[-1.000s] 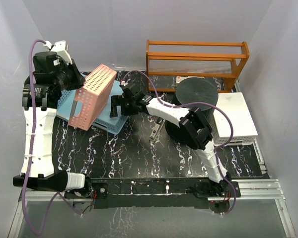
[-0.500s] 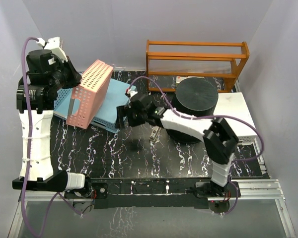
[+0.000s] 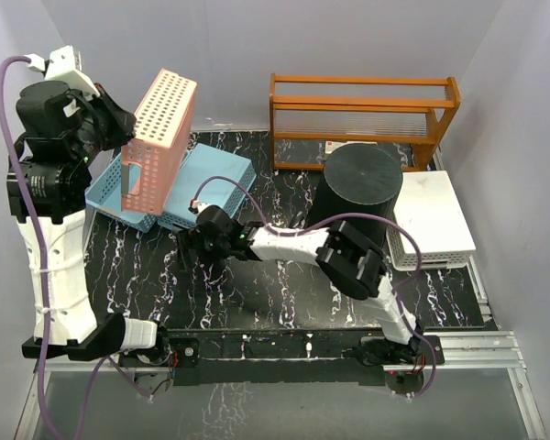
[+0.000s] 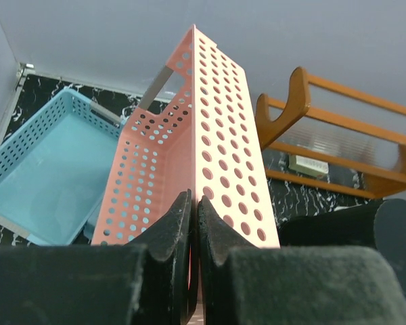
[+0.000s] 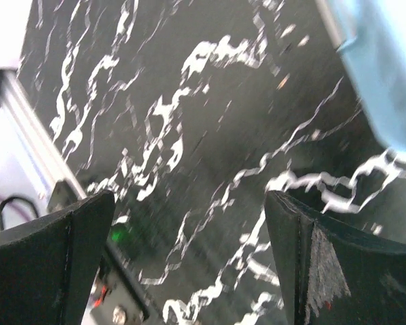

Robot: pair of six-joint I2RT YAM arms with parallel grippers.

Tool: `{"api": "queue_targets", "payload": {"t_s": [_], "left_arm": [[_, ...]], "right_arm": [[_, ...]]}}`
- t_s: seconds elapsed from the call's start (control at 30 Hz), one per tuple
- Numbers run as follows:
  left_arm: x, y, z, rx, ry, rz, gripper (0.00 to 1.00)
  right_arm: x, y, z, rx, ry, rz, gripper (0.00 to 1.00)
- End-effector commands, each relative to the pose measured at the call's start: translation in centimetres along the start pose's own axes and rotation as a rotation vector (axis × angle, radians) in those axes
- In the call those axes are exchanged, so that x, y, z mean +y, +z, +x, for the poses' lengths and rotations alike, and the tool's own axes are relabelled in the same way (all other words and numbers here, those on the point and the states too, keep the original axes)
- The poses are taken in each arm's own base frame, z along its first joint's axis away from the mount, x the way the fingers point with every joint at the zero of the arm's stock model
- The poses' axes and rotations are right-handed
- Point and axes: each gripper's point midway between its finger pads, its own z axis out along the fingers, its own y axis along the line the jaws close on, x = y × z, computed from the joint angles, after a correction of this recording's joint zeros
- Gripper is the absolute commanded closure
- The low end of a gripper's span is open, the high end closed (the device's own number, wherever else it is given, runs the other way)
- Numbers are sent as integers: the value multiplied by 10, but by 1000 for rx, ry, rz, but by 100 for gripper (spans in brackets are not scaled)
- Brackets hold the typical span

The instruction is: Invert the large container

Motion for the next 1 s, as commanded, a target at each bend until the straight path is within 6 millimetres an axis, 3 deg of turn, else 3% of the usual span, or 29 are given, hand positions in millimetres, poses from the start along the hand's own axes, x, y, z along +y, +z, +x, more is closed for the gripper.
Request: {"api": "queue_targets", "payload": {"t_s": [0.0, 0.13, 0.23, 0.37, 0.5, 0.63, 0.7, 0.83, 0.97], "left_arm": [[-9, -27, -28, -119, -17, 33, 100], [-7, -28, -23, -109, -27, 28, 100], [-11, -25, -20, -97, -30, 50, 100], [-19, -18, -12, -77, -22, 106, 100], [-21, -9, 2, -38, -30, 126, 100], [-26, -4, 14, 0, -38, 166, 100], [-29, -1, 23, 33, -45, 192, 100], [-37, 1, 43, 99, -64, 249, 100], [-56, -4, 68, 168, -139, 384, 100]], "right_arm": [[-13, 9, -75, -164, -14, 44, 8], [-54, 15, -114, -217, 28, 116, 8], [-64, 11, -131, -231, 23, 152, 8], [-70, -9, -135, -229, 29, 235, 8], [-47, -47, -121, -200, 15, 178, 8], [-16, -116, -98, -225, -23, 120, 8], [-3, -165, -90, -273, -53, 129, 7], [-29, -251, -73, -352, -60, 328, 6], [-41, -340, -76, -472, -76, 498, 4]]}}
